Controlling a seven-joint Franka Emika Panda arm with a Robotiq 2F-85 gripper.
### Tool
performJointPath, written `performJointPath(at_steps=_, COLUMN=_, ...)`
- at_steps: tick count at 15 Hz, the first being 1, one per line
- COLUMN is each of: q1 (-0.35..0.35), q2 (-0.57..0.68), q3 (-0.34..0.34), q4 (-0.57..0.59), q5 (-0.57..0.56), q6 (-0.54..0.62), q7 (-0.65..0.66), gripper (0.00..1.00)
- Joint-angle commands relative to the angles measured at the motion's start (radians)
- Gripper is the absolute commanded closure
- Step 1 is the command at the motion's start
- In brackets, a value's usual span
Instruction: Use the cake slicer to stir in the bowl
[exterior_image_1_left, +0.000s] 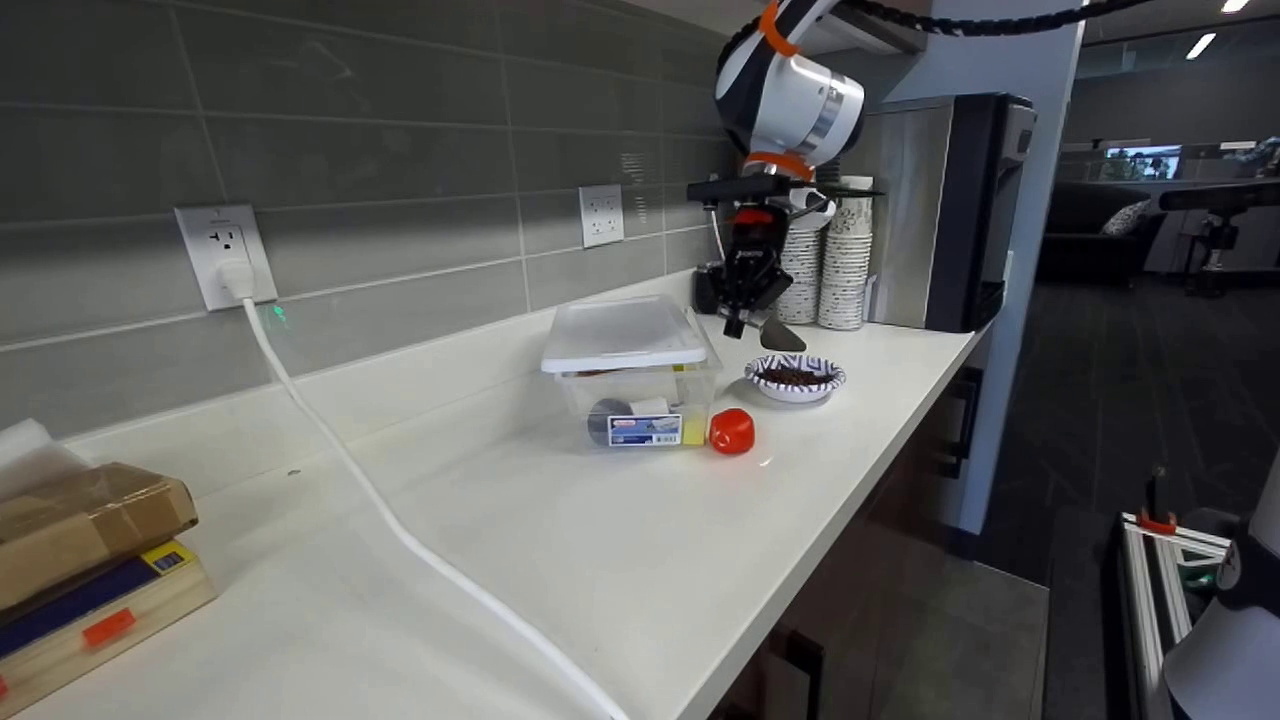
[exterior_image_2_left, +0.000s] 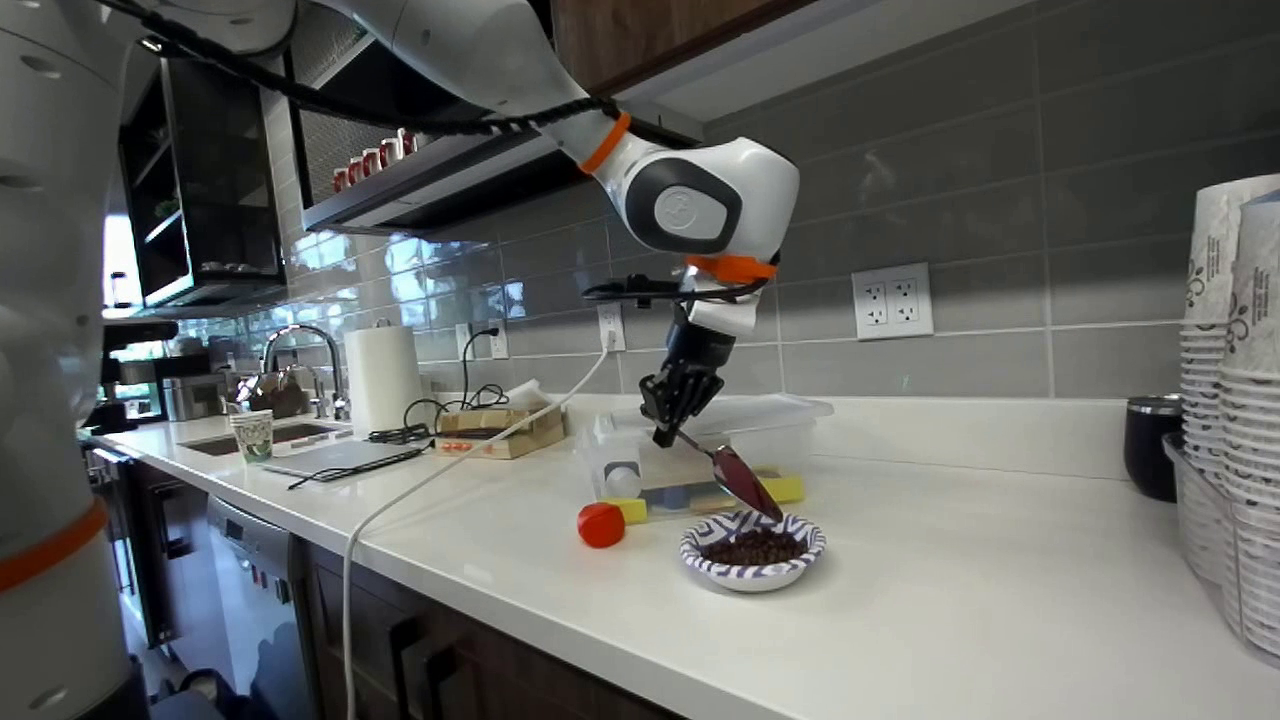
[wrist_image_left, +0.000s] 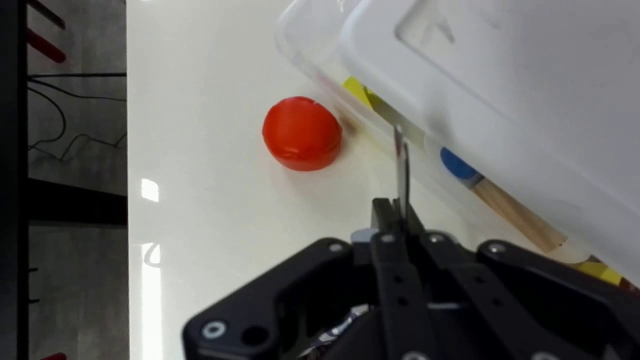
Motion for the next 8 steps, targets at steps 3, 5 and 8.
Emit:
performJointPath(at_steps=3, q1=-0.040, q2=-0.028, q3=-0.035, q4=-0.026, q5=0.110, q6=-0.089, q7=-0.088, gripper=0.99)
performJointPath(at_steps=5, q1=-0.045, q2=-0.022, q3=-0.043, q4=-0.033, q5=0.144, q6=-0.107, q7=-0.107, gripper=0.99)
performJointPath(at_steps=8, q1=-0.043, q2=-0.016, q3=-0.046, q4=-0.053, q5=0.173, q6=-0.125, q7=-0.130, gripper=0.99)
